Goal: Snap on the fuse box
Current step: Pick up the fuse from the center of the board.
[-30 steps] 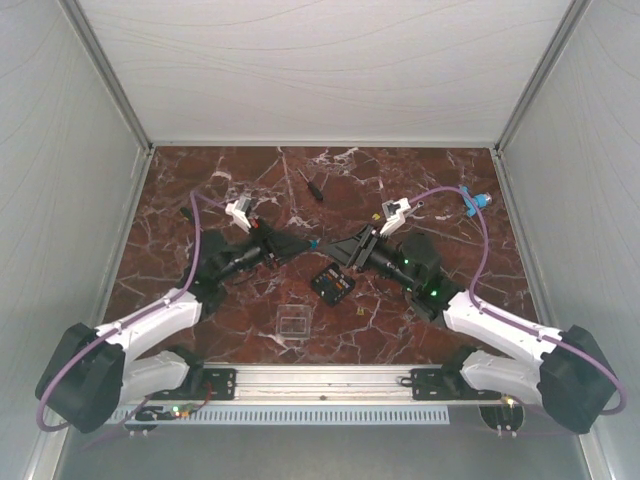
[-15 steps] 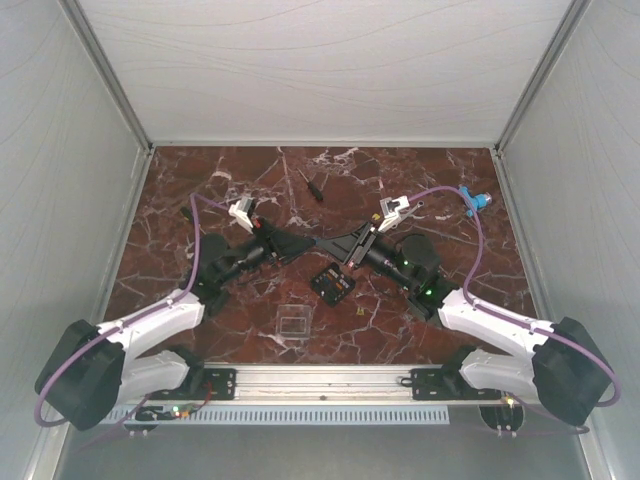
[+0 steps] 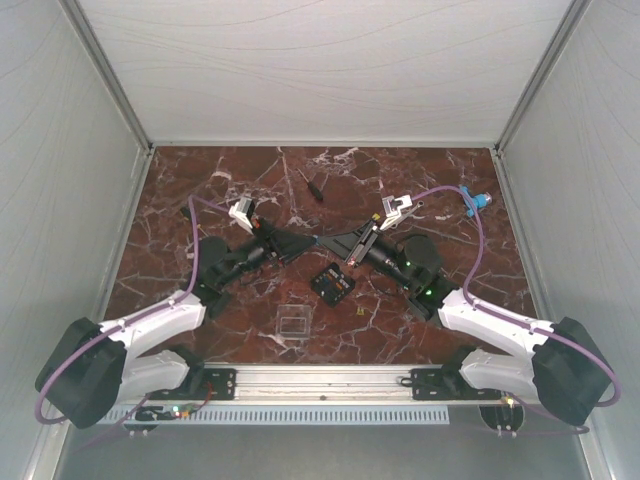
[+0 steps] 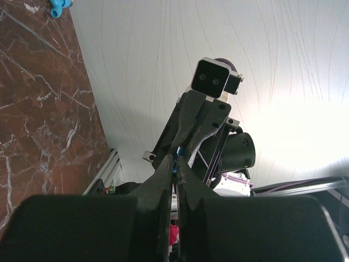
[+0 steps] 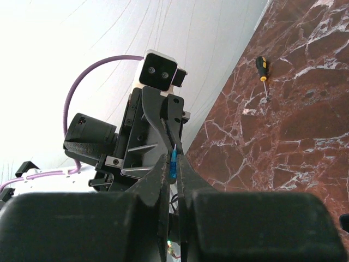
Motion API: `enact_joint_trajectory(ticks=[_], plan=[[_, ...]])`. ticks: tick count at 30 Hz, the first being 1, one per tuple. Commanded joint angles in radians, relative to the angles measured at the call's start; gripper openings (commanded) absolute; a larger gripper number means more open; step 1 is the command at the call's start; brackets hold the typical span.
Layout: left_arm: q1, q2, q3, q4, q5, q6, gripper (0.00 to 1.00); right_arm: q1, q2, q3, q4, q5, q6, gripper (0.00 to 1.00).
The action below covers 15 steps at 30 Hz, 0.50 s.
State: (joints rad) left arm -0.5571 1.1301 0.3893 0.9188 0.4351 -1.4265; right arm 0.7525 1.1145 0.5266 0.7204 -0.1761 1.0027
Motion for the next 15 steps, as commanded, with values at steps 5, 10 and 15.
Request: enact_joint_trajectory(ticks=[5, 10, 15], plan=[[-0.003, -0.005, -0.036, 0.094, 0.001, -0.009, 0.15, -0.045, -0.036, 0.025, -0.05, -0.055, -0.073, 0.0], [0.036, -0.02, -0.061, -0.033, 0.02, 0.075, 0.3, -0.099, -0.029, 0.13, -0.372, -0.161, -0.207, 0.0], [0.052, -0.005, -0.016, -0.316, 0.037, 0.251, 0.45, -0.107, 0.04, 0.303, -0.738, -0.198, -0.413, 0.0]])
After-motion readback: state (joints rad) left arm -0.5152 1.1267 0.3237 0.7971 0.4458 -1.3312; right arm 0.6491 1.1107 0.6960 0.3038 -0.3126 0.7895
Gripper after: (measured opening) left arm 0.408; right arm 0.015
